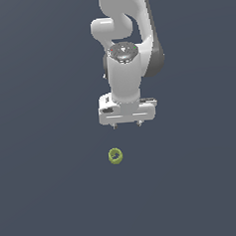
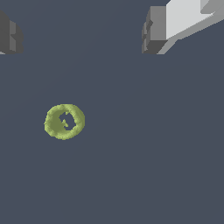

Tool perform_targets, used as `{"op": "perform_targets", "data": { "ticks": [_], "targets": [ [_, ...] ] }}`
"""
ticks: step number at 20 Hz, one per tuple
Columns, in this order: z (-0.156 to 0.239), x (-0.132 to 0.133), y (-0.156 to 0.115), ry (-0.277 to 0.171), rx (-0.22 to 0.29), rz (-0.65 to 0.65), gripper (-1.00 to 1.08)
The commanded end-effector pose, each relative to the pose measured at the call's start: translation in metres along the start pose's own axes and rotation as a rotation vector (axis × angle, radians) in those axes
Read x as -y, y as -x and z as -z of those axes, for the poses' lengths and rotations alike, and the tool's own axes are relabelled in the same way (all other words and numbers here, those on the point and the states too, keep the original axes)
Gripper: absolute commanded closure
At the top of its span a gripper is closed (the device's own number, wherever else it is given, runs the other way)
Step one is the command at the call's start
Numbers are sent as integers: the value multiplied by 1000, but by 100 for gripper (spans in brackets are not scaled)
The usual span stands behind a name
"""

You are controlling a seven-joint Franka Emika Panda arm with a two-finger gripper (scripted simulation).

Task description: Pick up the object and move it to a goal position.

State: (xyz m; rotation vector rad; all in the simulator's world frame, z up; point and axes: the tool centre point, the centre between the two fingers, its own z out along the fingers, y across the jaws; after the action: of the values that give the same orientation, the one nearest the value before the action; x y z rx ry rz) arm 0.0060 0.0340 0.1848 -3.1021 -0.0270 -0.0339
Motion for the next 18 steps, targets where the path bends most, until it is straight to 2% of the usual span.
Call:
{"op": "perform_targets", "data": {
  "ticks": [1, 10, 18],
  "targets": [
    [0, 0, 0, 0, 0, 0, -92],
    [5, 18, 4, -22, 14, -5, -92],
    [1, 14, 0, -18, 14, 19, -92]
  ]
}}
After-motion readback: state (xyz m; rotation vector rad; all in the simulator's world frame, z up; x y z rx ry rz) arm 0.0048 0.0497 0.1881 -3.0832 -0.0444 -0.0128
